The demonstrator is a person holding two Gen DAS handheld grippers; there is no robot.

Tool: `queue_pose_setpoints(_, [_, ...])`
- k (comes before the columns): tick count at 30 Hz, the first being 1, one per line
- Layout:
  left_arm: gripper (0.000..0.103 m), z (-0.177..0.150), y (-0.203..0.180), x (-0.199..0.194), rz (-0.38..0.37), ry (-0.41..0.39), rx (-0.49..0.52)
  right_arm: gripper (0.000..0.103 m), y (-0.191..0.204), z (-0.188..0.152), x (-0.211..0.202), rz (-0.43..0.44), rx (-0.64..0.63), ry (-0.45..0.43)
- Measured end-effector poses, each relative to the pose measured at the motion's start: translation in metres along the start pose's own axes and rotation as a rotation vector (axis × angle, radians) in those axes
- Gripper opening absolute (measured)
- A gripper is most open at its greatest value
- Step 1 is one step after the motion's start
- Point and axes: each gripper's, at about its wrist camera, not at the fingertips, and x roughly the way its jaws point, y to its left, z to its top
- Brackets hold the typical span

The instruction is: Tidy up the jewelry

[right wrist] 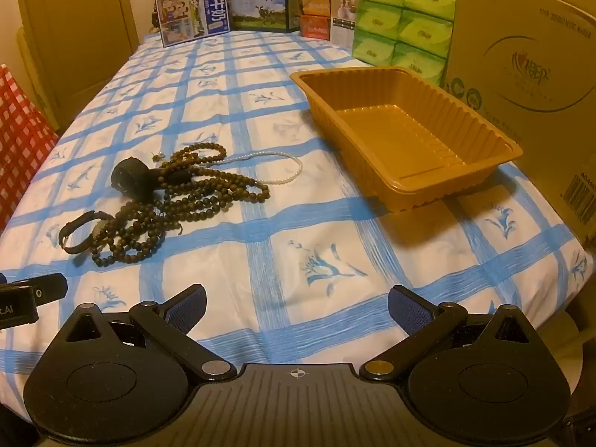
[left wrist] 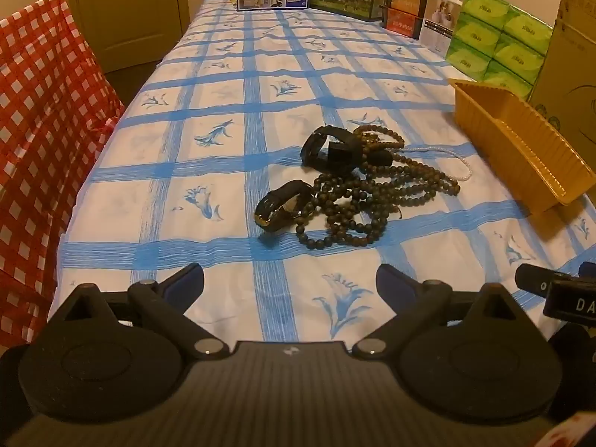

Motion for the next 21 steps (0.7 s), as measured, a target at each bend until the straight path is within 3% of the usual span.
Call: queue_pose_setpoints(21, [0.097,-0.001,0.002,0.000,-0.045,0.015,-0.039,0.103,0.010,-0.001,-0.001,0.030,-0.038,-0.013])
